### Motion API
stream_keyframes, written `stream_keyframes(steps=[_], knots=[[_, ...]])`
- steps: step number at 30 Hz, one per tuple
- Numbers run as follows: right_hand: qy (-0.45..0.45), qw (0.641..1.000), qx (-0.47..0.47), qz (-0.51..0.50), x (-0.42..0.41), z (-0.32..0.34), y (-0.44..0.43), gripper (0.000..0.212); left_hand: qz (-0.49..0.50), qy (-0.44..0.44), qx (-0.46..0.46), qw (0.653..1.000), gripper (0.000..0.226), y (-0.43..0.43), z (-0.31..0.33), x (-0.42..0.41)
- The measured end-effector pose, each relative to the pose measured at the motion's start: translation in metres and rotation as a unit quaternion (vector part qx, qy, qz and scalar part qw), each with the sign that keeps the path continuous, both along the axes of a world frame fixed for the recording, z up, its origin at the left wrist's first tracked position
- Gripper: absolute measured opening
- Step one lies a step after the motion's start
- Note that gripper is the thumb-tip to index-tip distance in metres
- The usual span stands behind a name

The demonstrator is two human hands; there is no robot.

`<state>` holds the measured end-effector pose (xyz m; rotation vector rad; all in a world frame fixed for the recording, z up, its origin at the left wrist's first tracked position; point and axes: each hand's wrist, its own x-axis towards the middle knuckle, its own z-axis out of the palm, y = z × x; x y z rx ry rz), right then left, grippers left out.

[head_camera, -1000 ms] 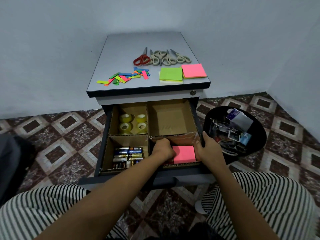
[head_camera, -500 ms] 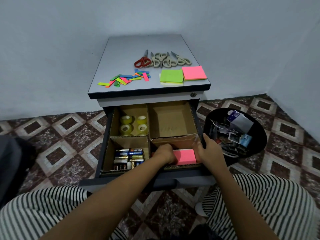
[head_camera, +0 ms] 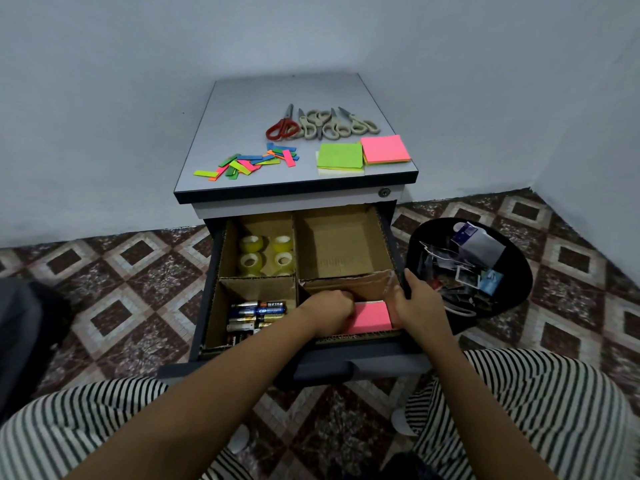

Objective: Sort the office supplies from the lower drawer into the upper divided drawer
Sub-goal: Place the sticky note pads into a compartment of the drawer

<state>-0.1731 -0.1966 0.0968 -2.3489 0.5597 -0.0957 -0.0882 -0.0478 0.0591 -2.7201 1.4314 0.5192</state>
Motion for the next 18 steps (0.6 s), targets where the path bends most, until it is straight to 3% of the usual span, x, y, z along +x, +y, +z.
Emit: stream_keyframes(steps=[8,12,15,18], knots=[[0.010,1.000,0.007,-0.002,0.002,-0.008,-0.003,0.051,0.024,0.058,-0.069,0.996,0.026,0.000,0.026,-0.009],[-0.084,0.996,-0.021,0.009,0.018,0.017,-0.004,0.039,-0.018,-0.093,-0.148,0.985,0.037,-0.005,0.063,-0.001],[-0.226,0.971,-0.074,0.029,0.050,0.046,-0.008,0.034,-0.029,-0.224,-0.294,0.929,0.033,-0.007,0.086,0.022],[-0.239,0.962,-0.119,0.052,0.086,0.079,-0.015,0.034,0.022,-0.268,-0.342,0.900,0.031,-0.012,0.107,0.055]])
